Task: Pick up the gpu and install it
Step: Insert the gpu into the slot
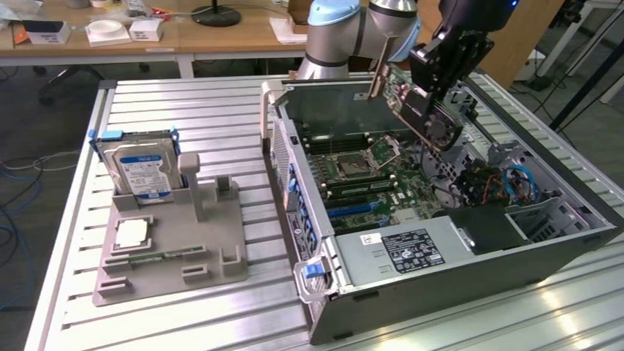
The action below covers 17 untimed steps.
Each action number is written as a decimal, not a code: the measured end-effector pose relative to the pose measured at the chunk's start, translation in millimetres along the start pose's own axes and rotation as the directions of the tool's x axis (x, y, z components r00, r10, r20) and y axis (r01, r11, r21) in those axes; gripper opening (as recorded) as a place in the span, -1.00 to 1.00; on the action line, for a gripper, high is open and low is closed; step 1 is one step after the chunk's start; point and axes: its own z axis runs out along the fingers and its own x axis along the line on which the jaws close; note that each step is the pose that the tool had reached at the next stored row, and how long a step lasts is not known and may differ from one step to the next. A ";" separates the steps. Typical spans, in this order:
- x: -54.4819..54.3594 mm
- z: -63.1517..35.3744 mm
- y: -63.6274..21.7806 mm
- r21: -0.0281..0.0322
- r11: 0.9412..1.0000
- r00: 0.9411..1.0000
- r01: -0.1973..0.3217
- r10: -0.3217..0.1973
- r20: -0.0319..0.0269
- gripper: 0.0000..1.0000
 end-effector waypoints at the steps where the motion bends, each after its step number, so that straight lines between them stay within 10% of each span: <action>1: 0.0 0.0 0.0 0.000 1.000 1.000 0.009 -0.009 0.000 -0.47; 17: -0.1 0.4 0.0 -0.001 0.991 0.991 0.132 -0.132 -0.006 -0.47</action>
